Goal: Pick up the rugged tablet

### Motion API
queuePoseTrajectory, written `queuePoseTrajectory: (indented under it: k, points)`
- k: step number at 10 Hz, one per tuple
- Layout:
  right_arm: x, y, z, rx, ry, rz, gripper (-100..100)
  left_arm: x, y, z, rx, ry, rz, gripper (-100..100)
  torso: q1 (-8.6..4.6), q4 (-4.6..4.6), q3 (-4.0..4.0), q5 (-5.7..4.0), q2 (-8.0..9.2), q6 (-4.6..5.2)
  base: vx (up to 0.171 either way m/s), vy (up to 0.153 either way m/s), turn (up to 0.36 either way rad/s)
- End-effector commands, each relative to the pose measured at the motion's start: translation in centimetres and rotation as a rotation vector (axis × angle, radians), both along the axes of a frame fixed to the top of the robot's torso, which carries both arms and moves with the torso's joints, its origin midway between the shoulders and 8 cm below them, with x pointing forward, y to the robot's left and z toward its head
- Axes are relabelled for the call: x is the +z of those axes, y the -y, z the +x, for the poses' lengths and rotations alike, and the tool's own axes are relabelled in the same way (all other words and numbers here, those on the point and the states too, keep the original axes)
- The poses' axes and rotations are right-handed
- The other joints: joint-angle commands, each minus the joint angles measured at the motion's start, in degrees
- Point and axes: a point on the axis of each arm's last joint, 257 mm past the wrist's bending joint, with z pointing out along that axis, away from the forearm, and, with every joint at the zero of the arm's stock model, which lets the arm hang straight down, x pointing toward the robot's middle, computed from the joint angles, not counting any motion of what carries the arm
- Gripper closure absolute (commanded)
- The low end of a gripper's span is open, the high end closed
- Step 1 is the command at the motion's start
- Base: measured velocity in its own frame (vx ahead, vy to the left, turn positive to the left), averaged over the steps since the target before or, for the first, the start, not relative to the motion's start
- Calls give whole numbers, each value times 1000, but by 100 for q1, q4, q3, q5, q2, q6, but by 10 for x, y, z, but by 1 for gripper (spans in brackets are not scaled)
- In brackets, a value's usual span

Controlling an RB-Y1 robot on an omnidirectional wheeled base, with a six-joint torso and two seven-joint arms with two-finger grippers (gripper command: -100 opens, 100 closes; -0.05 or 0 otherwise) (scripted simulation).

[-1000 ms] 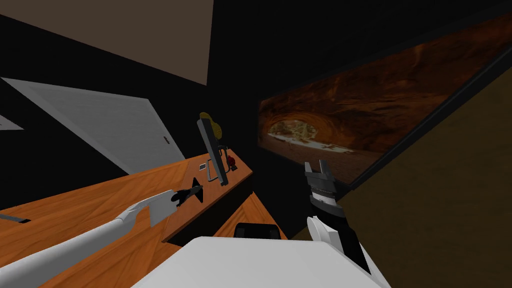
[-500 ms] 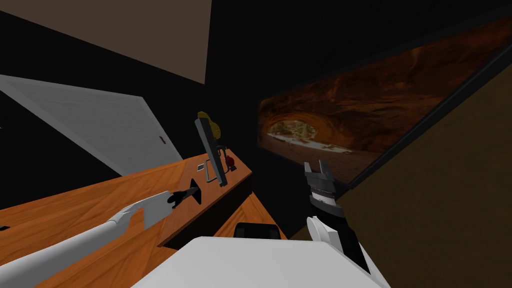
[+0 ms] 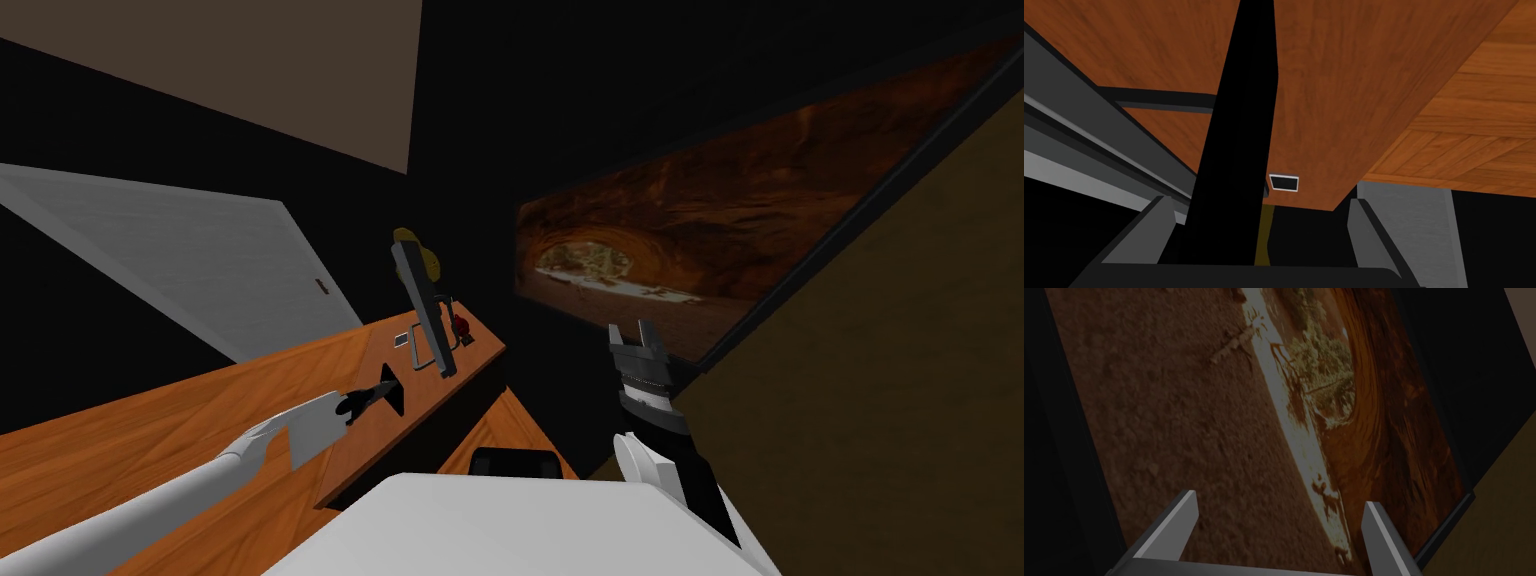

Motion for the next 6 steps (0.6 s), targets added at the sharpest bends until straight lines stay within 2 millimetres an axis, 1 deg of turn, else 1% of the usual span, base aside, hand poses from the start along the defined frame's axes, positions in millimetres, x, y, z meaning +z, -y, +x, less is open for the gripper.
queuePoseTrajectory:
  k: [1, 3, 5, 6]
  points:
    - [0, 0, 0, 0, 0, 0, 0, 0, 0, 0, 0, 0, 0, 100, 0, 0, 0, 0, 0, 0, 0, 0, 0]
    - [0, 0, 0, 0, 0, 0, 0, 1, 2, 2, -4, 4, -3, 100, 6, -5, -3, 2, 0, -14, 1, -2, -7]
    - [0, 0, 0, 0, 0, 0, 0, 0, 0, 0, -1, -1, 2, 100, 13, 0, 0, 9, 0, -4, 0, 0, 0]
    - [0, 0, 0, 0, 0, 0, 0, 0, -1, 0, 0, -2, 3, 0, 14, 1, 1, 10, 1, -2, 0, 0, 0]
